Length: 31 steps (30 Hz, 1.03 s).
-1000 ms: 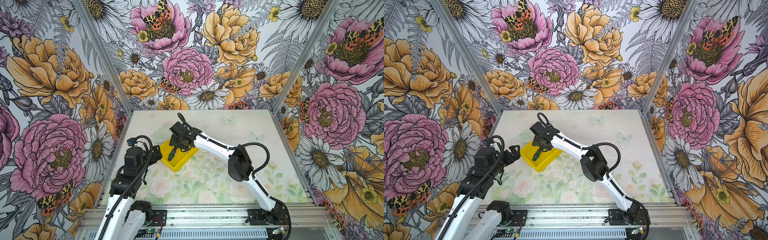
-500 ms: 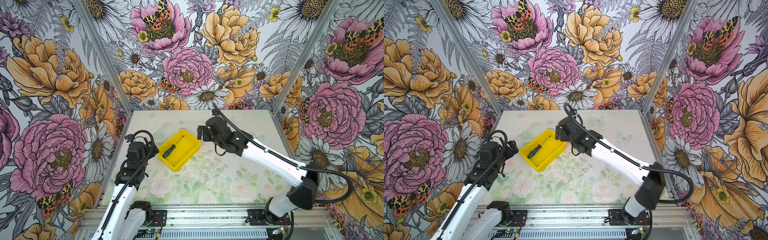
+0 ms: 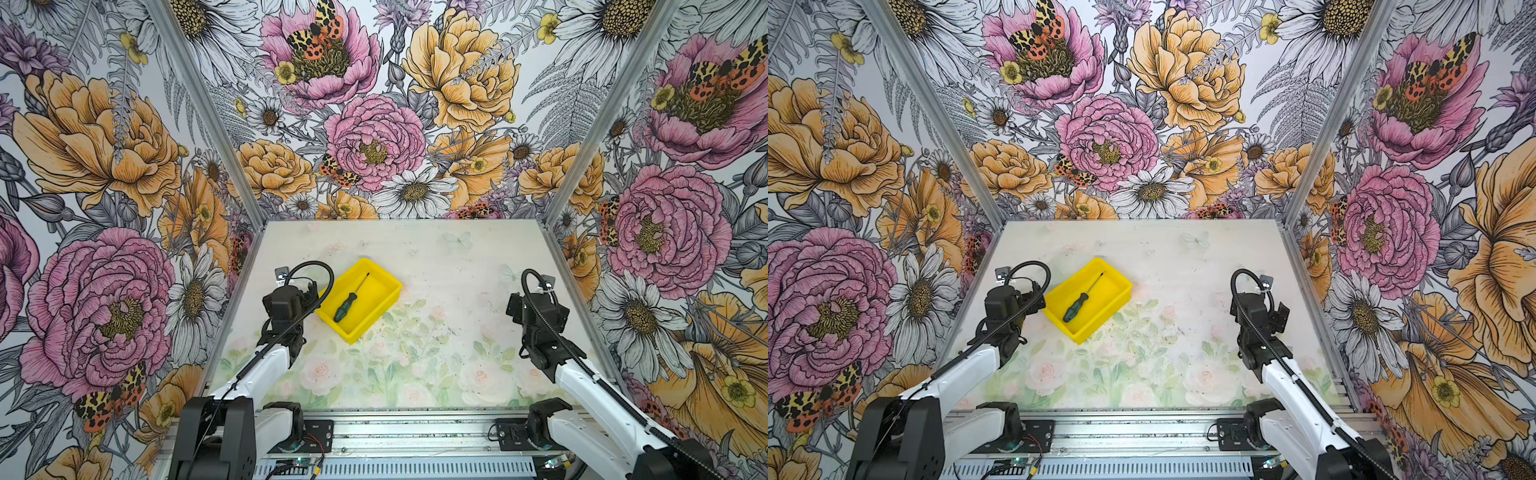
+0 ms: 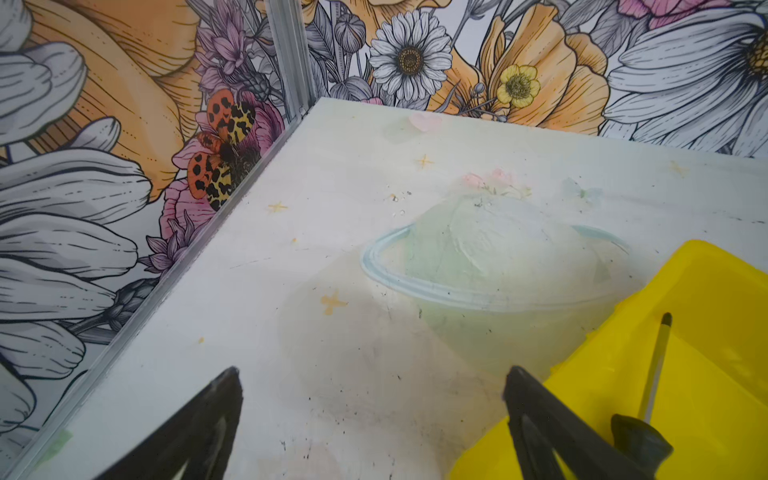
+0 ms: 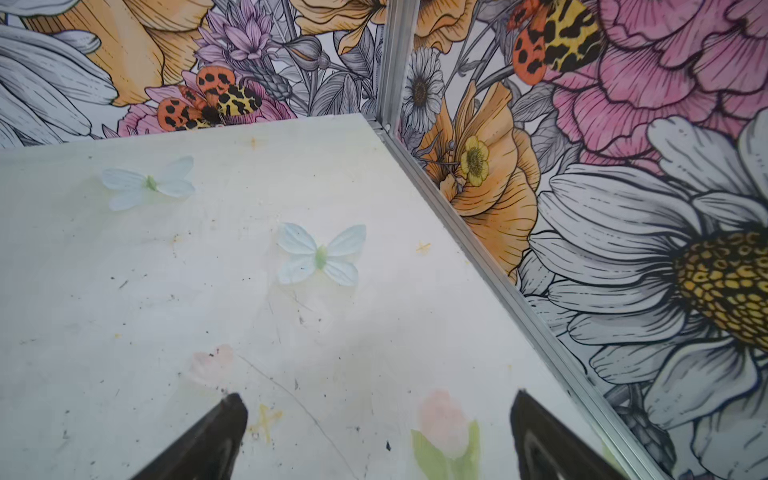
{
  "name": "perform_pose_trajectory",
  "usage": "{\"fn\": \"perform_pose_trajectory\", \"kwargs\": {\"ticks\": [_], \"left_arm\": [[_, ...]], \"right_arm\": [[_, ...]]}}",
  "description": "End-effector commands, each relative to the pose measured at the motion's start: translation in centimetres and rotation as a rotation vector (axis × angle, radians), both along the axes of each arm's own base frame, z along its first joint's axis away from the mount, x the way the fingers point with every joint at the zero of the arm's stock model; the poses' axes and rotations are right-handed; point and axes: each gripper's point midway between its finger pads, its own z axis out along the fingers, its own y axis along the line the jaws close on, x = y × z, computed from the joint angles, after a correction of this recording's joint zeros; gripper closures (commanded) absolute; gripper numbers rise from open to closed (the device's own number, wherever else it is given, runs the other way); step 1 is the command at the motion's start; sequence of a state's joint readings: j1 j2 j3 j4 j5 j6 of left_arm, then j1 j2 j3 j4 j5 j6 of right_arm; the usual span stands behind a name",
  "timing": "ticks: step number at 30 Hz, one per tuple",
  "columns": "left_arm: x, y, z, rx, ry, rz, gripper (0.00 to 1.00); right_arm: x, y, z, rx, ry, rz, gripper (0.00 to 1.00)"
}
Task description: Put the screwdriver in the bin
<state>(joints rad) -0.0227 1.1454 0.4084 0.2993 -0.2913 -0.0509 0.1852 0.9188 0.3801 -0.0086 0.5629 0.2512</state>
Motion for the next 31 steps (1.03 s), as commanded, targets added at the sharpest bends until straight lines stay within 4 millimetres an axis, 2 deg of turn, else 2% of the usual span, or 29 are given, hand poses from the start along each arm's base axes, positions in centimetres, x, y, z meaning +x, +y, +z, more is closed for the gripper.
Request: {"fn": "perform_pose_trajectory", "kwargs": {"ticks": [1,6,10,12,15,18,20,31], "left_arm": [[1.8,-0.3,3.3,0.026,-0.185,-0.06,0.01],[3.2,-1.0,1.5,0.011,-0.189,-0.117,0.01],[4.0,-1.4,0.5,-0.015,-0.211,-0.141,0.01],[4.5,-1.4,-0.6,-0.021,-0.211,-0.14,0.01],[4.9,-1.6,-1.6,-0.014,-0.173,-0.141,0.01],[5.0,-1.5,-1.3,0.0,-0.191,-0.129,0.01],[5.0,-1.6,-1.3,0.001,-0.194,-0.13,0.01],[5.0,-2.0,-1.4,0.014,-0.187,-0.136,0.01]], "right_arm": [[3.0,1.1,2.5,0.003,-0.163,0.09,0.01],[4.4,0.1,0.3,0.005,-0.178,0.088,0.0],[6.5,0.1,0.6,0.012,-0.222,0.139,0.01],[7.8,0.1,0.5,0.022,-0.231,0.169,0.01],[9.1,-0.3,-0.7,0.036,-0.235,0.172,0.01],[9.8,0.1,-2.1,0.037,-0.215,0.197,0.0],[9.8,0.1,-2.3,0.042,-0.206,0.194,0.0],[9.9,0.0,-2.0,0.038,-0.215,0.194,0.0]]}}
